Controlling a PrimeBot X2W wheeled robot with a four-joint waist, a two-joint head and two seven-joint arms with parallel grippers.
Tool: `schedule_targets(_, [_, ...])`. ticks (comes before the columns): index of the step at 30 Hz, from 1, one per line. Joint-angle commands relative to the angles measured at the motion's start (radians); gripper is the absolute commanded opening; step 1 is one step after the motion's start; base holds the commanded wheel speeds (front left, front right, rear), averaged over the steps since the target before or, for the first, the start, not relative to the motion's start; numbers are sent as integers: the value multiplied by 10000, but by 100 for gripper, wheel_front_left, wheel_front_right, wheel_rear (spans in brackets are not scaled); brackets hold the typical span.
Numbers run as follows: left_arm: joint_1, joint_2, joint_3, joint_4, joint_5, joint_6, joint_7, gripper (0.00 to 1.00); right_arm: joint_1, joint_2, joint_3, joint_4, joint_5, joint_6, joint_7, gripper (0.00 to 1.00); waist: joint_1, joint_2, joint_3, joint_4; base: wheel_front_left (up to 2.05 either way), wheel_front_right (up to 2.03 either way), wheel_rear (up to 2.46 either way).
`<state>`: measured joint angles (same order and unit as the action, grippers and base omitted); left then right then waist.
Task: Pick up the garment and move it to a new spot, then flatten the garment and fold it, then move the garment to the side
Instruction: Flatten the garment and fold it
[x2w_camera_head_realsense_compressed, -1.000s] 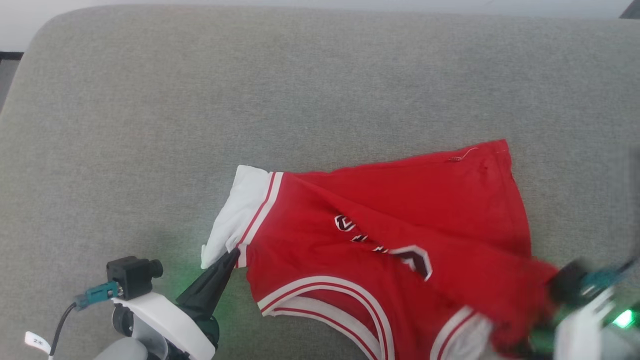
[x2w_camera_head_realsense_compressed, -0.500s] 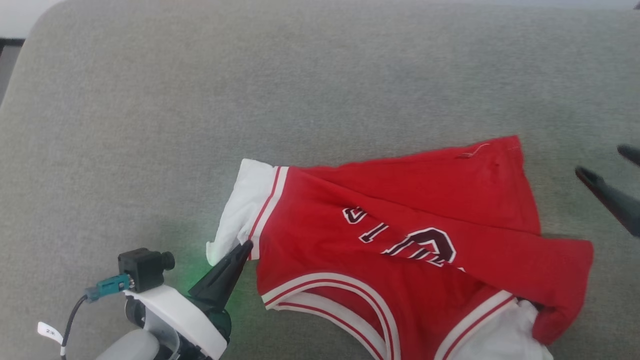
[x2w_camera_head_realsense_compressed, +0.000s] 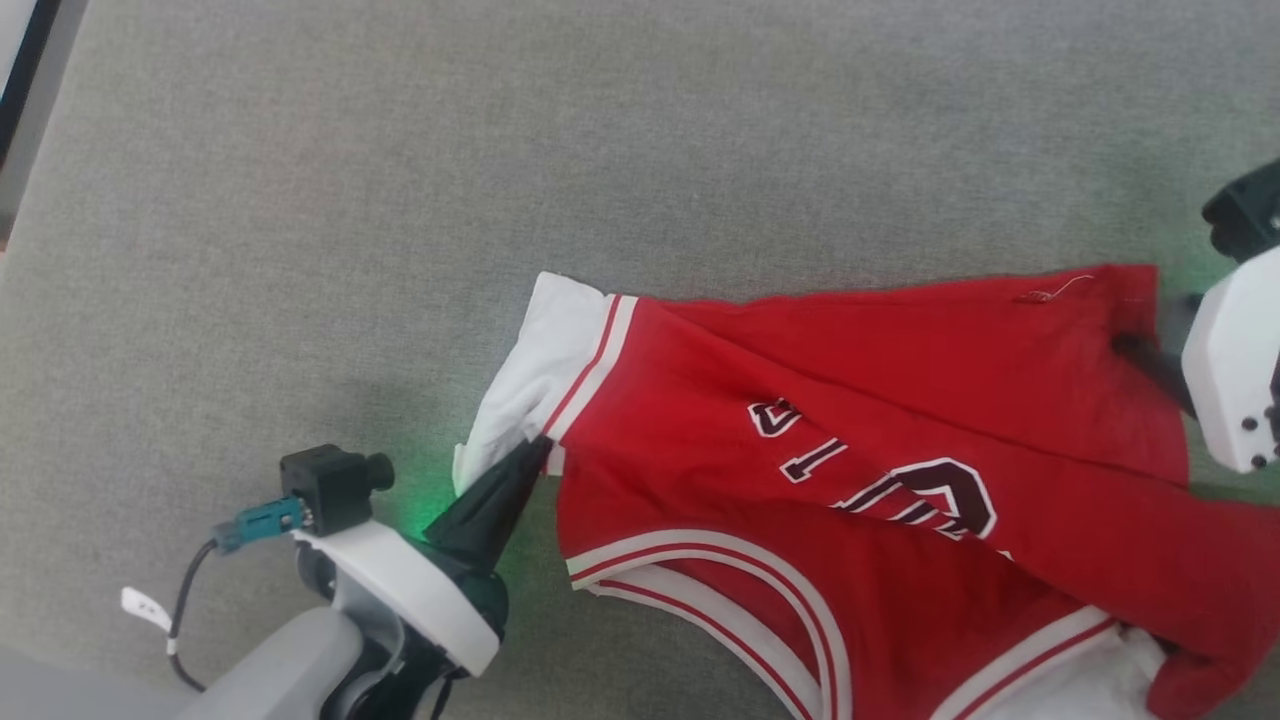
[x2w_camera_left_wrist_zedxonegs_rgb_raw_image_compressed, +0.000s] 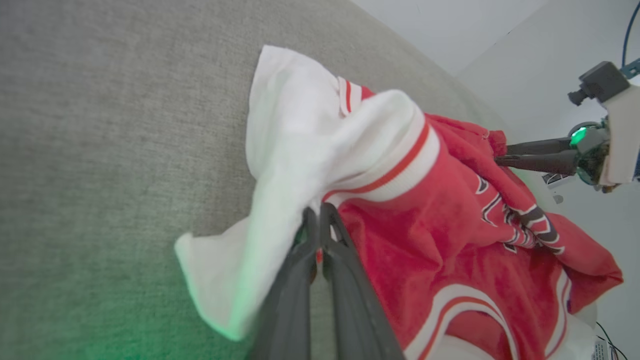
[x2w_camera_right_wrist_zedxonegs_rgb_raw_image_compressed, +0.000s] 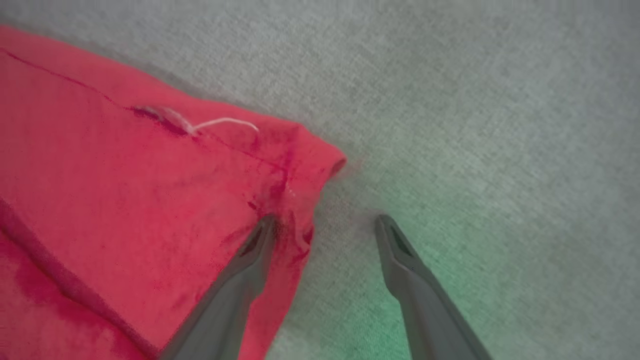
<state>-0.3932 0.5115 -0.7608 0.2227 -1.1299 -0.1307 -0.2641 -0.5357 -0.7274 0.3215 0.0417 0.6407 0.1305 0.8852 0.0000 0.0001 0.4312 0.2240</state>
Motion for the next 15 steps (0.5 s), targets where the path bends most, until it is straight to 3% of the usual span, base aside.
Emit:
schedule_targets(1, [-184,-89,-27,9,6,10,0,0,-69,108,274,304,204,0,127,100,0,-1,194,191,0,0,0])
schedule_targets(4, [-249,-144,-41,44,-6,12,0,0,-104,111,750,575,480,1,468,100,0,-1,297,275,0,0,0])
schedule_targets(5, [-250,-157,-41,58,-12,10,0,0,-71,94,918,654,620,1,691,94,0,-1,313,287,0,0,0])
schedule_targets(7, [-279,-186,-49,86,-18,10,0,0,27,-32,1222,658,889,9,1129,49,0,-1,326,303,0,0,0])
schedule_targets(8, [-291,-201,-48,101,-23,10,0,0,37,-127,1331,652,971,20,1315,39,0,-1,321,309,0,0,0])
schedule_targets(9, [-299,-211,-45,115,-32,10,0,0,22,-204,1404,605,1029,26,1398,13,0,-1,312,309,0,0,0])
schedule_targets(10, [-315,-226,-46,128,-38,10,0,0,-12,-247,1415,588,1073,24,1417,0,0,-1,299,306,0,0,0])
schedule_targets(15, [-419,-287,-88,159,-32,10,0,0,-291,-244,1233,577,1097,-2,880,0,0,-1,149,272,0,0,0])
